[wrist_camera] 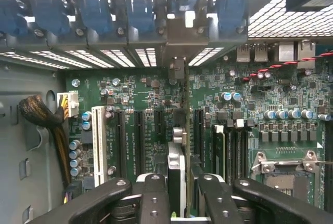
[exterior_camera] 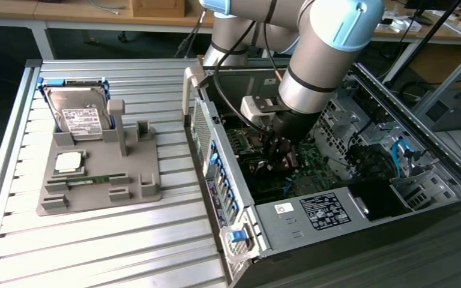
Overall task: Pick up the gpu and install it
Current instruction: 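Insert the gpu into the slot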
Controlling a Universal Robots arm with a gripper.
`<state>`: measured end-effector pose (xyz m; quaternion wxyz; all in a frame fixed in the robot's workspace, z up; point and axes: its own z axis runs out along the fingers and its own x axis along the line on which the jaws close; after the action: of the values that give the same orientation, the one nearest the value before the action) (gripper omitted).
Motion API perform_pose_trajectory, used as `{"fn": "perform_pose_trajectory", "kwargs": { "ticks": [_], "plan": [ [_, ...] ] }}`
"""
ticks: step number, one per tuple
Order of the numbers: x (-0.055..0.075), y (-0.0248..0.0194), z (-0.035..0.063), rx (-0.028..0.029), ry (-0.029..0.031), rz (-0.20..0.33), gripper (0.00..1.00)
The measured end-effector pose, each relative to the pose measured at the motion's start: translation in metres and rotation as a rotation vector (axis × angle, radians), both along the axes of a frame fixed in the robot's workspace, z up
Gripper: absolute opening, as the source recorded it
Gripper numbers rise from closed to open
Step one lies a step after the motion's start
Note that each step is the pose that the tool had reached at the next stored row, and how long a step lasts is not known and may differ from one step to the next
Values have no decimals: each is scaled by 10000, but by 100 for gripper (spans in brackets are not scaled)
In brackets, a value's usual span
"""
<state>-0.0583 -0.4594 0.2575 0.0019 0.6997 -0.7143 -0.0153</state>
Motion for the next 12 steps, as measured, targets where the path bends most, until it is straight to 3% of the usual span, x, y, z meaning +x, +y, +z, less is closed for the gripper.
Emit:
{"fn": "perform_pose_trajectory", "kwargs": {
  "ticks": [12],
  "plan": [
    [0,-4,-25,1,2,0,27]
  ]
}}
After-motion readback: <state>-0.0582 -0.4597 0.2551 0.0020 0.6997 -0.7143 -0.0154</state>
